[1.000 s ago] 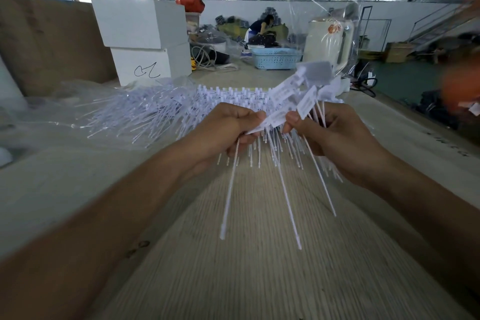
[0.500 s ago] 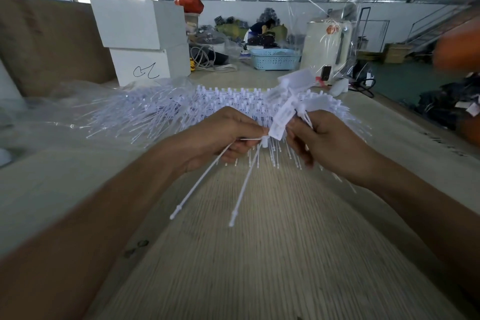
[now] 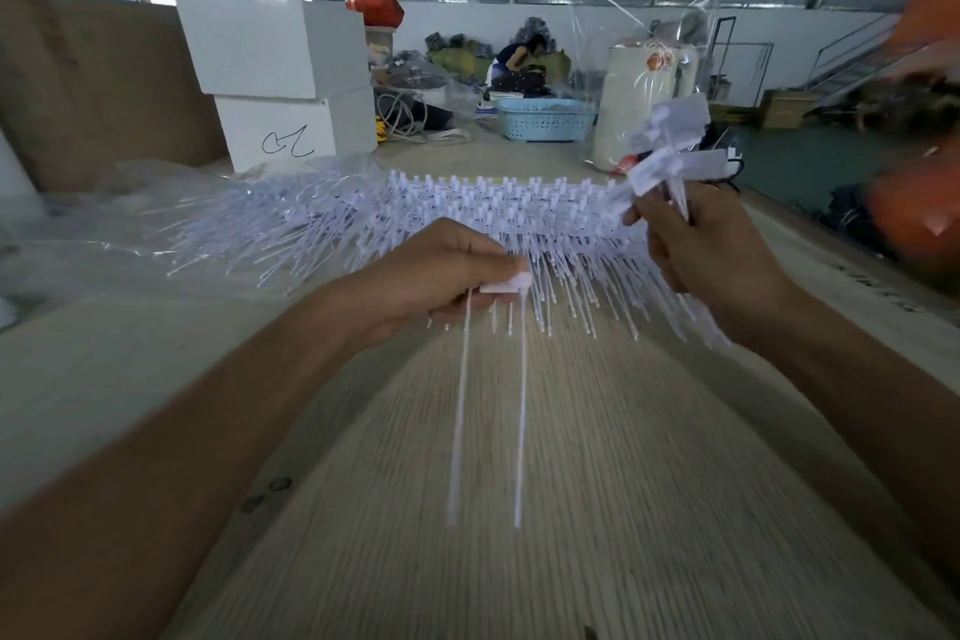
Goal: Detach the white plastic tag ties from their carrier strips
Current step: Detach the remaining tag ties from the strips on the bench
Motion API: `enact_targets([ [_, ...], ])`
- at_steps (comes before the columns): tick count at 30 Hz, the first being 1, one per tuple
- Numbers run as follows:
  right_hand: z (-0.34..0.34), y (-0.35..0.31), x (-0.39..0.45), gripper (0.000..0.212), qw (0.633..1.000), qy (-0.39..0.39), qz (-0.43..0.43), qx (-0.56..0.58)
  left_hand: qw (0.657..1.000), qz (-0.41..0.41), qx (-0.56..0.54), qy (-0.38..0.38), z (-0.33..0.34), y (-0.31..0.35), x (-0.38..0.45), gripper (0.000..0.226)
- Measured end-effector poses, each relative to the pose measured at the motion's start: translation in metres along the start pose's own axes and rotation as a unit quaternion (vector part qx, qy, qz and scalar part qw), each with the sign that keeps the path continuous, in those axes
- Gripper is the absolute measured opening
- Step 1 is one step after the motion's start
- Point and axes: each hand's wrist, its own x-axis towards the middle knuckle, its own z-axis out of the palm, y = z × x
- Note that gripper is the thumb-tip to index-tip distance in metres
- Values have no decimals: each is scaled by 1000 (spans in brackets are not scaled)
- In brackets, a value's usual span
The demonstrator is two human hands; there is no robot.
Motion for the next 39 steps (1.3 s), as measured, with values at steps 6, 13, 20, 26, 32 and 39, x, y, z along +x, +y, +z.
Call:
enact_targets([
  [6, 30, -6, -14, 33, 989, -91, 92, 76, 997, 38, -63, 28, 2, 0, 2, 17],
  [13, 31, -16, -23, 21, 975, -149, 118, 119, 995, 61, -67, 44, 11, -1, 4, 14],
  [20, 30, -14, -21, 27, 963, -164, 101, 188, 996, 30, -83, 27, 17, 0, 1, 24],
  [26, 27, -17, -26, 14, 974, -131, 65, 174, 990, 30, -130, 44, 20, 0, 0, 37],
  [32, 30, -21, -26, 12, 974, -89, 36, 206, 977, 28, -198, 71, 23, 0, 5, 43],
  [39, 30, -15, -26, 20, 970, -89, 24, 226, 976, 74, -193, 75, 31, -1, 4, 30],
])
